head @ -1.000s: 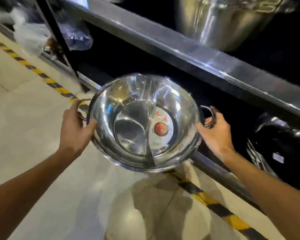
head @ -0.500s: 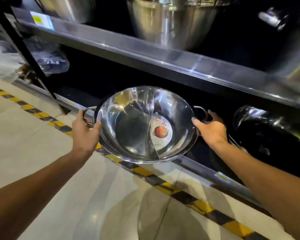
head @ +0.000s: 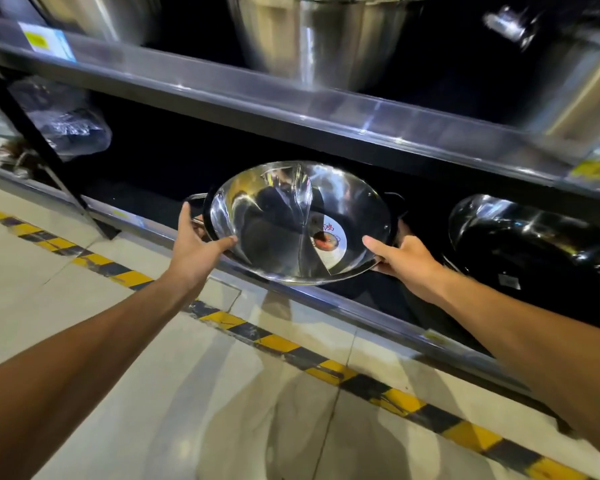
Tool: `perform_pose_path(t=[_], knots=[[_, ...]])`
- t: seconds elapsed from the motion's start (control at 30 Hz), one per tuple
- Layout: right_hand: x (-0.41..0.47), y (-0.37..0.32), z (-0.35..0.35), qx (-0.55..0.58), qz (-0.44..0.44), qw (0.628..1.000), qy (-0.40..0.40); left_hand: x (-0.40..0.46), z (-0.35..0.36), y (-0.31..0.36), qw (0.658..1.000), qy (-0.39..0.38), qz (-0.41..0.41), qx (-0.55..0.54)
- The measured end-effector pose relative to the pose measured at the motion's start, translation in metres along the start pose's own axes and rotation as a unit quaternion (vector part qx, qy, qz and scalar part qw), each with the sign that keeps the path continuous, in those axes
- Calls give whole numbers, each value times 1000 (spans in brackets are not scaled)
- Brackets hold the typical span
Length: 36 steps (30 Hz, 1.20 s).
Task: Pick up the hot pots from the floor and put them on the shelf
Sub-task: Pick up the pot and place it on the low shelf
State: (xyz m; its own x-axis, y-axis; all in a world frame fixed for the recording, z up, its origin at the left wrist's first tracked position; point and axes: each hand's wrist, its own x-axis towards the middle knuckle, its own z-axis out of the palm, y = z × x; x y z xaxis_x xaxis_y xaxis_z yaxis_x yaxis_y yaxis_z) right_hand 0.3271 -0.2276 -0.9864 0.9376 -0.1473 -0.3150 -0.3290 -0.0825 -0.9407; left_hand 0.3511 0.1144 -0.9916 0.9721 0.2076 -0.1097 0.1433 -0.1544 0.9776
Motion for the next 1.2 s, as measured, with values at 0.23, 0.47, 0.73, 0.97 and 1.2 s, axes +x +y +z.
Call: perform_pose_path(t=[0.23, 0.47, 0.73, 0.97, 1.2], knots=[[14, 11, -5, 57, 4, 996, 72, 8, 17, 9, 994, -83, -16, -67], [32, 24, -7, 47, 0, 994, 103, 19, 37, 3, 993, -112, -17, -31], [51, 50, -11, 3, 10, 993, 117, 24, 52, -22, 992, -122, -10, 10], [32, 48, -5, -161, -23, 977, 138, 13, 52, -32, 988, -101, 67, 97], [-29, 67, -6, -566, -250, 785, 23, -36, 35, -59, 863, -141, 292, 387]])
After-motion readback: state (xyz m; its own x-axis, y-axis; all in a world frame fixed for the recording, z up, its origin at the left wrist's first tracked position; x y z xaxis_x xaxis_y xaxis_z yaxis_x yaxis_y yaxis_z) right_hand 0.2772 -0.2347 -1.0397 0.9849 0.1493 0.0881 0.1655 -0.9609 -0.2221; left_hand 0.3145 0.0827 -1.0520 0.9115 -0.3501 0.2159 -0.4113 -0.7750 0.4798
